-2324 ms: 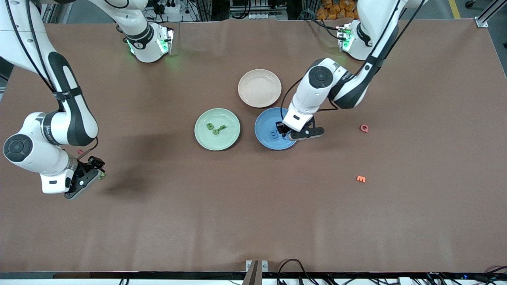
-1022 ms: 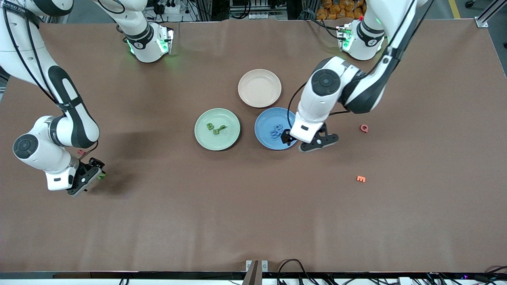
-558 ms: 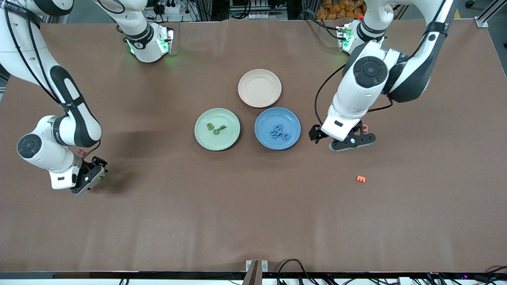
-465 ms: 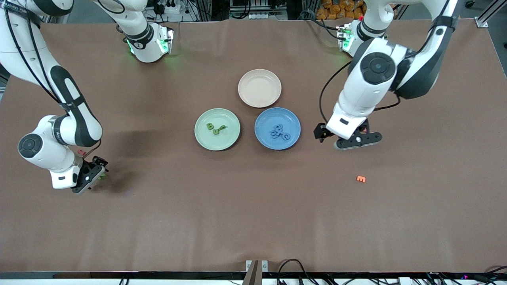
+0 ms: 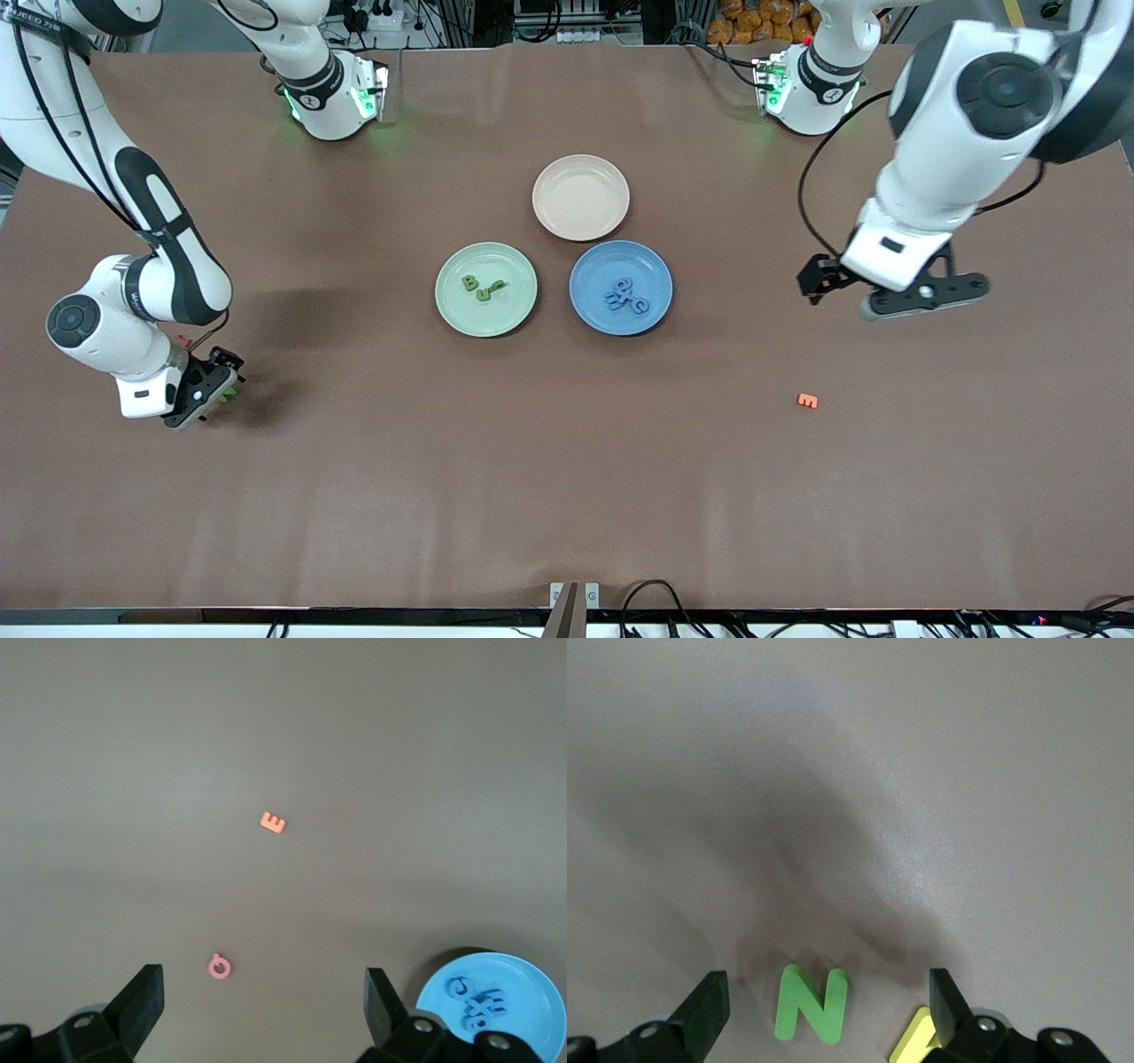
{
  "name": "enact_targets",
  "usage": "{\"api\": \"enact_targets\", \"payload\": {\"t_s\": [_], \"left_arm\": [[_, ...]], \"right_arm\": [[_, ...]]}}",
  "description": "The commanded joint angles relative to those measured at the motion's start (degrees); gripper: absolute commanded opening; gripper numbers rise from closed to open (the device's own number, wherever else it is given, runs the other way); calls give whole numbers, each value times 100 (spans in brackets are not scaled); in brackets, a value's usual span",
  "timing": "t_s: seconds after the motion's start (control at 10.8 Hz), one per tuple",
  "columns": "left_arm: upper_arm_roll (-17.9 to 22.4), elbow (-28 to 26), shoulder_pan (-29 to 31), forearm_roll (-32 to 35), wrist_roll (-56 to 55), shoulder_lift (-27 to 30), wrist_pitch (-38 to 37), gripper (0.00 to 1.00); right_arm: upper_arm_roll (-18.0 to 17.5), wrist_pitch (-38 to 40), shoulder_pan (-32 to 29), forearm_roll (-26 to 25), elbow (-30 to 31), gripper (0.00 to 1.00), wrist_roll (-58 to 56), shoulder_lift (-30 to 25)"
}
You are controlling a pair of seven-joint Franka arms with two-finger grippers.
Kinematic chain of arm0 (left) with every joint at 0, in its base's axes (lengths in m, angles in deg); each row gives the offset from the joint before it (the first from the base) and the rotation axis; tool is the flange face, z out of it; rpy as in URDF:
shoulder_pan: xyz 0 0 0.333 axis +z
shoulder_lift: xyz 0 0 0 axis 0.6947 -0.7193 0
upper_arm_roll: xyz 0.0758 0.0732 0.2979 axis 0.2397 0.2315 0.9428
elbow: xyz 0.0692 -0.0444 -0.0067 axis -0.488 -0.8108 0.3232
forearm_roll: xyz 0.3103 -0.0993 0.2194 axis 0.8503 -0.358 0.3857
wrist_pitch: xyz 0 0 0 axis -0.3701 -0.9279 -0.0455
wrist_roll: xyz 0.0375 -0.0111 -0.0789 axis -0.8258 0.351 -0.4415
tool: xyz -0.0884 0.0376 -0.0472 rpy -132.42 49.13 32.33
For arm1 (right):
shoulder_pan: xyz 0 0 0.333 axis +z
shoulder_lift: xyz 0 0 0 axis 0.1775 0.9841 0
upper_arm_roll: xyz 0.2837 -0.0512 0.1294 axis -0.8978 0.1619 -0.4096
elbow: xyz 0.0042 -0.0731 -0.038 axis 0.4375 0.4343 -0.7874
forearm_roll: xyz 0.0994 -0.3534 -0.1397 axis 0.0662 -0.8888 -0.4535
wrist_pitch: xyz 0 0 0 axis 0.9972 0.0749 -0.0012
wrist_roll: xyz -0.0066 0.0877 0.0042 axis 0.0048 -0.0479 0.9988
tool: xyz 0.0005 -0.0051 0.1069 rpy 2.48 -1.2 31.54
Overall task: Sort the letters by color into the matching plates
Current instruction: 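Grasp green N with the right gripper while the left gripper withdraws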
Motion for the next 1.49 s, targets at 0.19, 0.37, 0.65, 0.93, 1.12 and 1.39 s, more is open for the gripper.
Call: {"api": "enact_targets", "payload": {"t_s": [0.19, 0.37, 0.65, 0.93, 1.12, 1.39], "left_arm": [[-51, 284, 263, -24, 178, -1, -203, 100], [-60, 293, 482, -251, 309, 139, -221, 100], [131, 284, 861, -833, 1115, 455, -369, 100], [1019, 643, 334, -1051, 1452, 527, -1159, 100], [1144, 846, 273, -1106, 1663, 518, -1512, 100], [1144, 1058, 316, -1053, 1611, 605, -1688, 100]], "right_arm": [[-122, -101, -173, -103, 214, 89, -12, -124], [-131, -101, -182, -112, 214, 73, -12, -124], [-149, -101, -191, -112, 214, 53, -12, -133], [-166, -101, -191, -112, 205, 50, -4, -133], [-175, -101, -199, -112, 205, 44, -4, -133], [-175, -92, -191, -112, 205, 35, -4, -133]]}}
